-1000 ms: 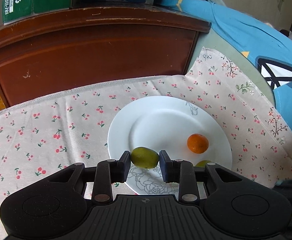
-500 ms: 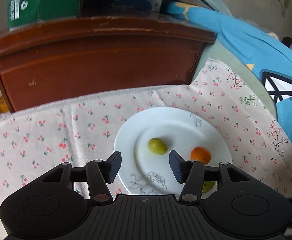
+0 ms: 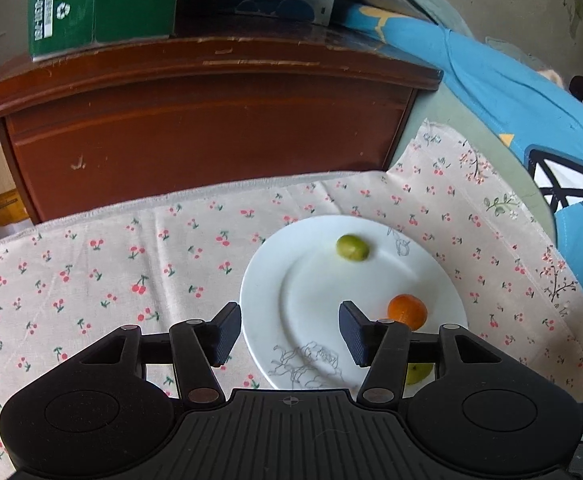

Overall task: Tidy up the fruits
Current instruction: 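Lower the tangerine onto the plate and open the right tool, then grasp an orange tangerine with the left tool while the right tool grasps a green fruit, then carry both fruits over the white plate and open both tools to release, then withdraw both open tools from the plate back toward the fruit pile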

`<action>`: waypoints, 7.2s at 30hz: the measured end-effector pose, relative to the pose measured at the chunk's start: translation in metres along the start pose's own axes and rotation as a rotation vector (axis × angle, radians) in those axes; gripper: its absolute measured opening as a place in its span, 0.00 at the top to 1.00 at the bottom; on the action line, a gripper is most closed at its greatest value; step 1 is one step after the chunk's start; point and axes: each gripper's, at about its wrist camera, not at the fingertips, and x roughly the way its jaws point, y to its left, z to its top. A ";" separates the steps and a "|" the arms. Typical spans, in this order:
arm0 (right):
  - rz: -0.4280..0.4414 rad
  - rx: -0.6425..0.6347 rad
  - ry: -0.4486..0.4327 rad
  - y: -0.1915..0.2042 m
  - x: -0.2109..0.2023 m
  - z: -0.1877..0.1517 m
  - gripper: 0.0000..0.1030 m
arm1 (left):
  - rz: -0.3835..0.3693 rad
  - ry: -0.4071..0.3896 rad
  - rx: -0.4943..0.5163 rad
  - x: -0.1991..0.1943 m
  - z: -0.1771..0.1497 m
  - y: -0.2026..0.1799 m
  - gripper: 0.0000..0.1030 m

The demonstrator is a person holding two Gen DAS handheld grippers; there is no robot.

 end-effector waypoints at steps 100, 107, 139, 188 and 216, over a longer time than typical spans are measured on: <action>0.069 -0.074 -0.114 0.033 -0.025 -0.050 0.72 | 0.118 -0.029 -0.019 -0.090 -0.106 0.036 0.72; 0.071 -0.053 -0.164 0.031 -0.035 -0.038 0.72 | 0.080 -0.093 0.009 -0.098 -0.093 0.020 0.72; 0.034 -0.023 -0.211 -0.014 -0.013 0.037 0.72 | -0.014 -0.052 0.009 -0.018 -0.028 -0.001 0.72; 0.051 0.011 -0.217 -0.001 -0.025 0.031 0.66 | 0.152 -0.073 -0.106 -0.080 -0.032 0.030 0.22; 0.072 0.033 -0.101 0.009 -0.029 -0.018 0.66 | 0.161 0.038 -0.031 -0.090 -0.103 0.041 0.24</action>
